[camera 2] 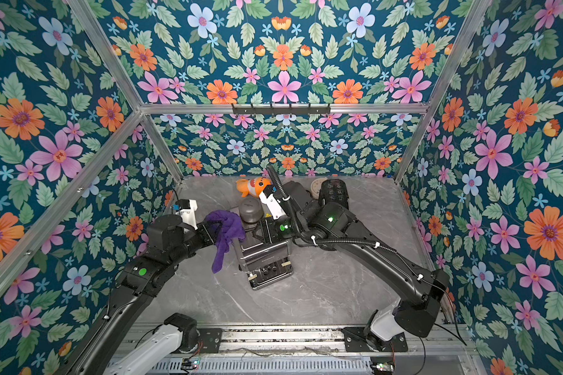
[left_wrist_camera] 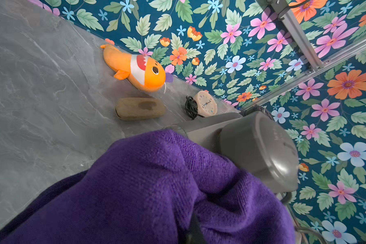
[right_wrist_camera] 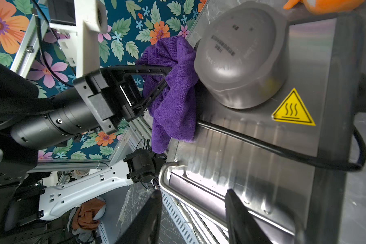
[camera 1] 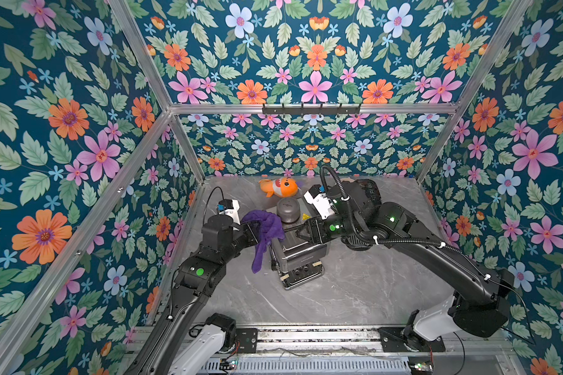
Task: Wipe the surface of a coffee machine
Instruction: Wipe the dirt from the surface of the coffee machine.
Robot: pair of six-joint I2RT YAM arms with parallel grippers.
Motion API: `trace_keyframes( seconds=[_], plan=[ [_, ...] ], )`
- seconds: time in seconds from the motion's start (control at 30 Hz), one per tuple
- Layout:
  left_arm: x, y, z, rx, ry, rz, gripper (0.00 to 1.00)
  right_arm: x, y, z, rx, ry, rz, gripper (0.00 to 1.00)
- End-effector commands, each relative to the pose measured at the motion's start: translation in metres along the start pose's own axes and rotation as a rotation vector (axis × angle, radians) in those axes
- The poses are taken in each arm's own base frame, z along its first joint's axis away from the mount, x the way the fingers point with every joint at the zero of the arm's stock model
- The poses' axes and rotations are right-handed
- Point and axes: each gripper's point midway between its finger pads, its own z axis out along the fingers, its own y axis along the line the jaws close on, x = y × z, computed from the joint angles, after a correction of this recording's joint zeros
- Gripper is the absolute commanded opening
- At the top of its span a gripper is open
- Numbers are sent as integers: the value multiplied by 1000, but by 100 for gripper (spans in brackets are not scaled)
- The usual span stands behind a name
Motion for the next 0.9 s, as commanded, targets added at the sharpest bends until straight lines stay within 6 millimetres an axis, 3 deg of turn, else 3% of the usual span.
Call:
trace_keyframes(
  seconds=[0.0, 0.17, 0.27, 0.67, 0.77, 0.87],
  plan=[
    [13, 5, 4, 9, 30, -29, 0, -2, 3, 1, -9, -9, -7, 50],
    [45, 28, 14, -14, 72, -94, 0, -1, 3, 0, -9, -8, -9, 49],
    [50, 32, 14, -19, 75, -108, 0, 0, 3, 0, -9, -6, -8, 49],
    [0, 14, -20, -57, -51, -27, 0, -11, 12, -16, -17, -59, -35, 49],
    [0, 9, -22, -34, -41, -40, 0, -15, 12, -21, -8, -84, -44, 49],
    [13, 7, -14, 11, -1, -65, 0, -17, 12, -23, -8, -102, -46, 49]
  ],
)
